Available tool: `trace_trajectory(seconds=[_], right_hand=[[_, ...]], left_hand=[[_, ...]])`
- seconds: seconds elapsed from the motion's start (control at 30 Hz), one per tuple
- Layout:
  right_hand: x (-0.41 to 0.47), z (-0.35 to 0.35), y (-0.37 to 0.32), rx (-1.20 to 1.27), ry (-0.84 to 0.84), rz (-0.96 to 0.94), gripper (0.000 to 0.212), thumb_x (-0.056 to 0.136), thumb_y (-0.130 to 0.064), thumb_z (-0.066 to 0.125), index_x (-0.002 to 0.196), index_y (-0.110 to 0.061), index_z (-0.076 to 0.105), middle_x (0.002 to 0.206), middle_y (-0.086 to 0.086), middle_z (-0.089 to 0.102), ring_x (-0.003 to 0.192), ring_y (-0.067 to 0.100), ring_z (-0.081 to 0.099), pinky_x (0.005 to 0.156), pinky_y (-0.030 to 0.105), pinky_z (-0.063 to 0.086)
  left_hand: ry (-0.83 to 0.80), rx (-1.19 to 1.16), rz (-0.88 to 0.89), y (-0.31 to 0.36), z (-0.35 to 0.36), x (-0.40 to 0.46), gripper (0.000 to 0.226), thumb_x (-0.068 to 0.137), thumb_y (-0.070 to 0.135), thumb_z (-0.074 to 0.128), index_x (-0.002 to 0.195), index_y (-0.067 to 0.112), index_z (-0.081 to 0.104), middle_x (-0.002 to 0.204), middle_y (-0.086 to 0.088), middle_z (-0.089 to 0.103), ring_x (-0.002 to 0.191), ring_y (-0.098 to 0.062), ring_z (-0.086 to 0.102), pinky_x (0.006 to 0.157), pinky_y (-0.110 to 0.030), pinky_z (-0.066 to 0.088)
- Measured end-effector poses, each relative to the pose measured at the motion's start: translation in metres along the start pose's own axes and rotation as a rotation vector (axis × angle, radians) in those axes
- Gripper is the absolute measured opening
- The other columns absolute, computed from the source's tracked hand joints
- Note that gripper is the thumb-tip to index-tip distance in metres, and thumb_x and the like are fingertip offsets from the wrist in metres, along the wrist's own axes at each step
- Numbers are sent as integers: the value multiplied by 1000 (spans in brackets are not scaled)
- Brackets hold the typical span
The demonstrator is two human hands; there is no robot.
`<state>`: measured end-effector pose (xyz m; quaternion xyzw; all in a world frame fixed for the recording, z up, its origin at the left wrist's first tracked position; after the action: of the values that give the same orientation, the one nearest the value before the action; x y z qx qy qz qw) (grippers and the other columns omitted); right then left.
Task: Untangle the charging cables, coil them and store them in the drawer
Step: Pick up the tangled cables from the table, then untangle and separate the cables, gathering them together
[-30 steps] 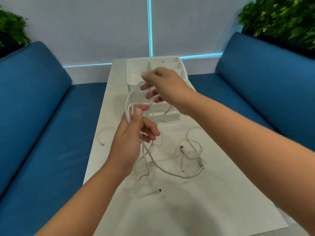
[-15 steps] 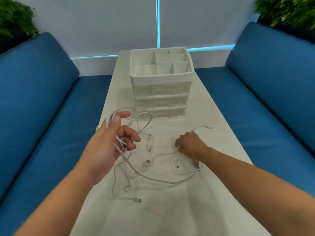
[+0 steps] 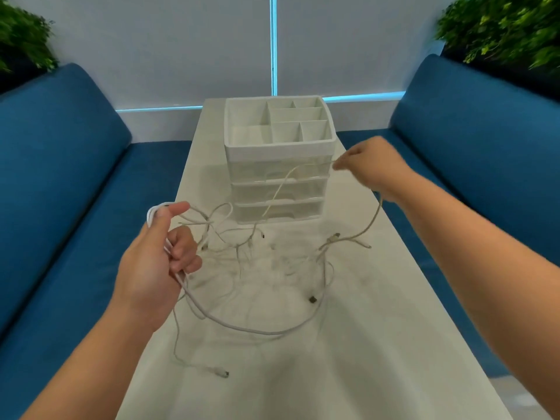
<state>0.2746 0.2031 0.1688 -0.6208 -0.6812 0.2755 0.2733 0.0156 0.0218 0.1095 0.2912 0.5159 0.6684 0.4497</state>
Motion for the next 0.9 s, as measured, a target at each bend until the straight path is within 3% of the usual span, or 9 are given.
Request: trace_trajectory(seconds=[0.1,0.17,0.23,0.4,0.53,0.63,0.7,0.77,0.9], right_hand=[[3,-21,0,34,165,102,23,91,-20,63,107,-7,73,106,10,70,81,20,59,67,31,48],[-2,-30,1,97,240,124,26,92,-18,62,108,-1,71,86,13,67,58,15,45,52,27,38],[-13,-29,-7,222,238,120,27,91,-20,63,106,2,70,62,5,47,48,13,30,45,24,27],[-58,5,-52,562,-116,65,18,90,-17,64,103,-6,72,67,-1,43,46,10,33,40,19,29],[-97,39,-69,585,-345,-94,24,97,-16,55,115,-7,68,57,-7,48,47,6,41,42,16,31],[-118,58,-67,490,-458,-255,26,98,-14,54,120,-13,67,62,-15,61,51,-3,54,50,11,39],[-122,58,-64,386,-481,-381,23,98,-14,53,115,-14,69,82,-3,65,59,-5,53,59,13,40],[-123,49,-60,411,-505,-404,21,99,-14,53,111,-19,69,101,9,62,57,-4,51,56,11,39],[-119,36,-44,617,-508,-317,23,94,-8,59,115,-12,68,80,-5,66,57,9,55,54,23,46]], left_hand=[[10,-22,3,9,-10,2,27,104,36,44,117,21,63,56,5,24,46,-8,22,44,-21,28],[15,-35,-10,11,-15,4,24,103,36,47,113,23,65,56,5,23,45,-8,22,43,-21,27],[4,-46,-39,6,-12,4,23,103,35,48,112,22,64,56,6,25,46,-9,22,45,-22,28],[-92,-46,-155,-11,29,-1,40,102,44,43,124,14,59,58,4,34,51,-11,27,57,-29,29],[-258,-80,-281,-6,62,0,60,96,64,35,118,13,57,63,-1,47,54,-13,37,60,-31,32],[-376,-53,-262,4,76,1,84,91,73,32,125,2,62,96,-18,60,86,-29,53,82,-39,38],[-361,-10,-230,10,80,4,77,94,65,39,127,-1,61,110,-16,58,102,-29,48,88,-43,35],[-361,23,-228,15,81,5,63,98,57,42,124,3,61,102,-16,57,95,-31,47,84,-42,35],[-418,40,-236,20,80,8,41,102,48,39,86,15,58,69,-6,52,59,-21,44,59,-33,38]])
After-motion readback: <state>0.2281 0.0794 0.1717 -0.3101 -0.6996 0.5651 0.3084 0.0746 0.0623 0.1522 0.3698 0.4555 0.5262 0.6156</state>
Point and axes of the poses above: each hand's wrist, its own x-axis towards the middle knuckle, its own z-axis out of the palm, y = z × x, the point moved 1 cm from there along x, towards the middle knuckle
